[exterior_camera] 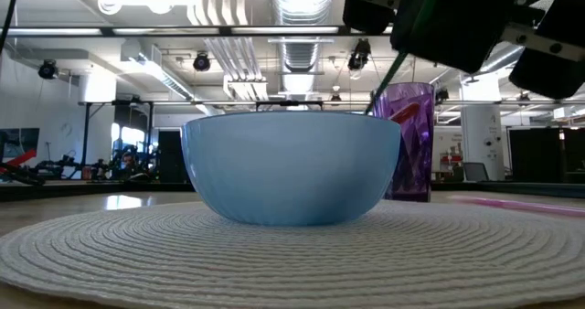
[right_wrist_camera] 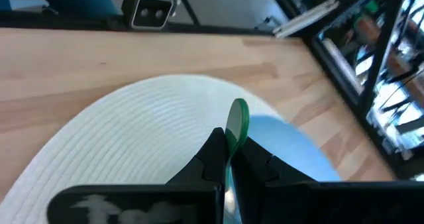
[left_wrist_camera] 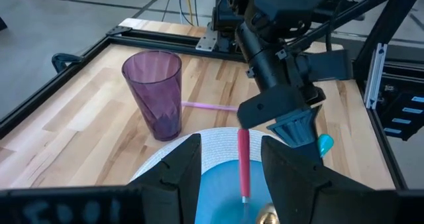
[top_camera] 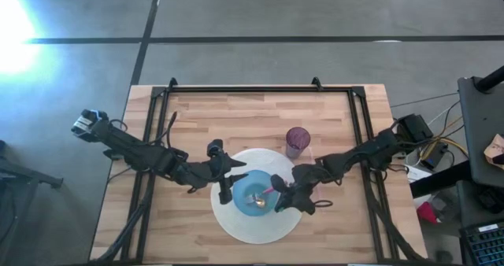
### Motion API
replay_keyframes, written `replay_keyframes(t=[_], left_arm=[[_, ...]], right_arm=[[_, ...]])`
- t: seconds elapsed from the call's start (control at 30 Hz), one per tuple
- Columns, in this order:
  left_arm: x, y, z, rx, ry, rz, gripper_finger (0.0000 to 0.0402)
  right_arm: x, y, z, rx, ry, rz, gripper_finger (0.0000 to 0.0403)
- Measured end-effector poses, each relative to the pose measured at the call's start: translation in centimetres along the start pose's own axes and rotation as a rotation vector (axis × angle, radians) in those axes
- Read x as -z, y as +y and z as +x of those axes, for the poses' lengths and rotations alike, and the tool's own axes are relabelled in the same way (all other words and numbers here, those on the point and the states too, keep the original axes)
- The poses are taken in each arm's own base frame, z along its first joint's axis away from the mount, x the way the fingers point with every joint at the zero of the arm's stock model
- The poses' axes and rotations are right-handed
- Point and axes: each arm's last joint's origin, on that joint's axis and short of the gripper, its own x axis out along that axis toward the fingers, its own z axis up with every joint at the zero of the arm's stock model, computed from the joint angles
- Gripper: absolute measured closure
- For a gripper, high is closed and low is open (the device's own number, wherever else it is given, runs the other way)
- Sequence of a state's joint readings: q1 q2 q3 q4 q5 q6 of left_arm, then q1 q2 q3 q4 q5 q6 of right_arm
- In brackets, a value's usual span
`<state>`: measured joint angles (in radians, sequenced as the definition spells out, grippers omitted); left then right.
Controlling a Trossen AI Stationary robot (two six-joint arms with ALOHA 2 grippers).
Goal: Pick & Place Utensil
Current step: Put the green spoon into the blue bowl
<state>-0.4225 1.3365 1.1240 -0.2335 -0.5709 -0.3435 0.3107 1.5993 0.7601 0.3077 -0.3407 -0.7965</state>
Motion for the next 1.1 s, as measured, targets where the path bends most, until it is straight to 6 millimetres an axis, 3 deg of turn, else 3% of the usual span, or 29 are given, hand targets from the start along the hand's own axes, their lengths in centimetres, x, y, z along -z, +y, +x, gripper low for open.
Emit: replay_keyframes(t=[0.73,1.1], left_arm=[[0.0,0.01,0.0,-0.003,-0.001,-0.001,0.025],[0.01,0.01,0.0,-0.003,-0.001,-0.002,0.025]], right_arm=[[0.27,0.38,-0.07,-0.039,0.034,0.059,0.0393],[0.54,0.62,-0.06,-0.053,0.059,0.156,0.0343]])
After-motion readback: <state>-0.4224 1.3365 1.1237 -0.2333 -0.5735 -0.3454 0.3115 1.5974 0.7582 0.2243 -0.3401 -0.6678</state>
